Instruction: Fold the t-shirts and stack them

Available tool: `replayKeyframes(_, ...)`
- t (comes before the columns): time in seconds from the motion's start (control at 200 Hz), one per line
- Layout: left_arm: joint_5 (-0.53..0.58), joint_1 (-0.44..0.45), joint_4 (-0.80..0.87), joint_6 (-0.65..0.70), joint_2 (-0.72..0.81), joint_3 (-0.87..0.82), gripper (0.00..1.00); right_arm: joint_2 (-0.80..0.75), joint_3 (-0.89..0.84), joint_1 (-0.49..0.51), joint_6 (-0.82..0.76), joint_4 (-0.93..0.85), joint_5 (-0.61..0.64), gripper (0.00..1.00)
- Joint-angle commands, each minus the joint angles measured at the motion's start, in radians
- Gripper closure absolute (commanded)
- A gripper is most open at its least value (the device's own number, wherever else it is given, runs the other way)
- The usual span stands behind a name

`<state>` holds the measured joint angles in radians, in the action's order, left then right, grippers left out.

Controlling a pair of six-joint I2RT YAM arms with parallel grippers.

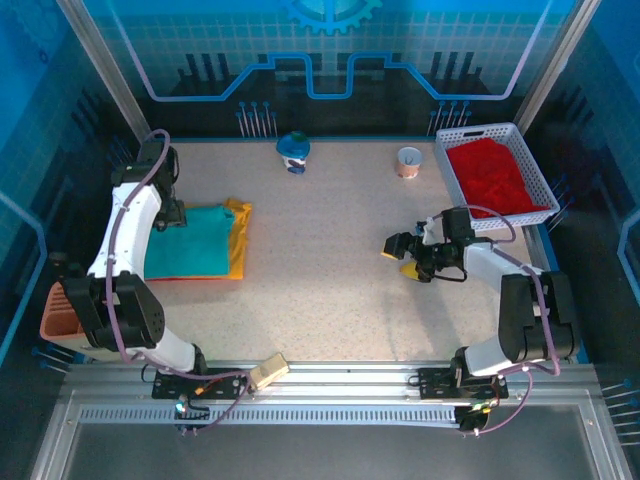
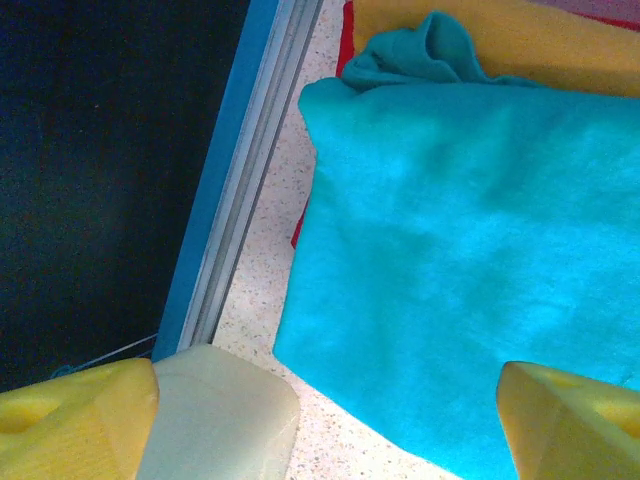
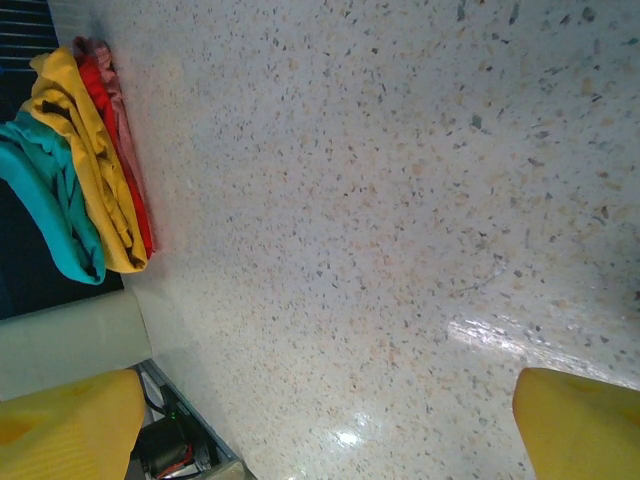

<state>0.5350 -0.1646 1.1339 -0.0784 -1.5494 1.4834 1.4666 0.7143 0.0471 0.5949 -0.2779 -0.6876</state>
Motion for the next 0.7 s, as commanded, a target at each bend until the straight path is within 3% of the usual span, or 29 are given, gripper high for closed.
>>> replayKeyframes(0.0,-0.041,-0.005,0.011,-0.019,0.032,0.027,0.12,-0.022,0.004,0.013,-0.024,-0.028,0.005,0.04)
replayKeyframes(0.225,-0.250,-0.004,-0.078,-0.050,0.088,-0.026,0.12,-0.022,0.013,0.013,-0.020,-0.021,0.002,0.04)
replayKeyframes(0.35,-0.379,-0.004,-0.216,-0.080,0.139,-0.093,0.11,-0.023,0.015,0.016,-0.019,-0.020,0.005,0.04)
replayKeyframes(0.5,-0.403,-0.006,-0.394,-0.111,0.147,-0.188,0.11,-0.030,0.014,0.016,-0.020,-0.021,0.007,0.04)
replayKeyframes(0.695,-0.490,-0.012,-0.455,-0.173,0.061,-0.227,0.14,-0.044,0.009,0.015,-0.044,-0.052,0.039,0.04)
